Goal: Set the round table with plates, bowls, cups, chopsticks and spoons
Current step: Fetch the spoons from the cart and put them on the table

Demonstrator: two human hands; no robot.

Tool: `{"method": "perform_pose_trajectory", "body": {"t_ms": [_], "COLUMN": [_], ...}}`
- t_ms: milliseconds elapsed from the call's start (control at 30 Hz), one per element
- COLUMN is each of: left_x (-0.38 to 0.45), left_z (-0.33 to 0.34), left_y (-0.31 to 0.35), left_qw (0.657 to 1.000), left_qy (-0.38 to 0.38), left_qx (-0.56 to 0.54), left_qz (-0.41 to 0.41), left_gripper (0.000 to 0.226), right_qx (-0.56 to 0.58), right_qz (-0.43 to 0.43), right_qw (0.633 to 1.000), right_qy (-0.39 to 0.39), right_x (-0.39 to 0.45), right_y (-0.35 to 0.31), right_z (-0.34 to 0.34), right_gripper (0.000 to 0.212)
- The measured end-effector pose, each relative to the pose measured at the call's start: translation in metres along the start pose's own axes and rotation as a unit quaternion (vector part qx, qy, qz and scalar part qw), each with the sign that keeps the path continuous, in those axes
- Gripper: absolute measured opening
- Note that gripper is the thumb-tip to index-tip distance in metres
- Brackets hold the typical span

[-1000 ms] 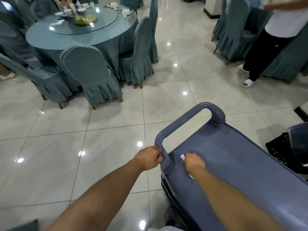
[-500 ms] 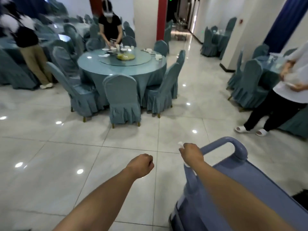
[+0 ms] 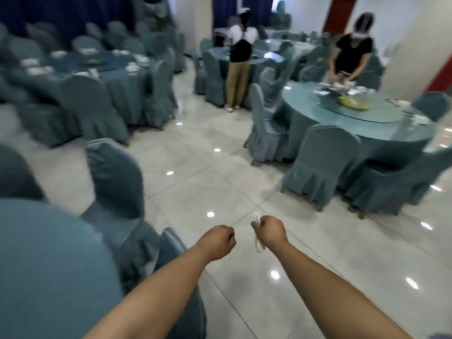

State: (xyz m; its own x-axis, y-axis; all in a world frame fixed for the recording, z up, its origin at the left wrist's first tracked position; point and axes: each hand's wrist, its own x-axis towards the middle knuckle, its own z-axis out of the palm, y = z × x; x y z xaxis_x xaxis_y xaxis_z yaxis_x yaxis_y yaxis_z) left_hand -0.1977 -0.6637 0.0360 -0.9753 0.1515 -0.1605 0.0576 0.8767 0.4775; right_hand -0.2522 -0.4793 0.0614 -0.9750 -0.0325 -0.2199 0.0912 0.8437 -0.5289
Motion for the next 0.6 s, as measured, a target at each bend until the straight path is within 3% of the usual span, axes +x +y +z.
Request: {"method": "perform_pose_trajectory", "body": {"t_ms": [200,367,600], "left_x": [-0.07,-0.13,-0.195], "left_z": [-0.025,-0.023,-0.006], "left_y": [-0.082,-0.118,-0.14], "left_qw": [0.978,0.947,0.867], "left_qy": [0.082,0.138,0.225], "left_qx": [-0.113,-0.135,-0.159], "left_qz": [-0.153,-0.258,-0.415], "left_gripper": [0.034,0.032,0.028], "right_qx": [-0.007,0.009,0.049], "right_qz": [-0.131,-0.174,-0.224], "right_qw": [0.986,0.964,0.92], "right_qy": [-0.104,-0.2,-0.317], "right_x": [-0.001,-0.025,-0.067], "right_y": [-0.117,-0.17,-0.223], "right_z": [0.086,0.146,0.211], "right_gripper": [0.045,0.045,0.029]}}
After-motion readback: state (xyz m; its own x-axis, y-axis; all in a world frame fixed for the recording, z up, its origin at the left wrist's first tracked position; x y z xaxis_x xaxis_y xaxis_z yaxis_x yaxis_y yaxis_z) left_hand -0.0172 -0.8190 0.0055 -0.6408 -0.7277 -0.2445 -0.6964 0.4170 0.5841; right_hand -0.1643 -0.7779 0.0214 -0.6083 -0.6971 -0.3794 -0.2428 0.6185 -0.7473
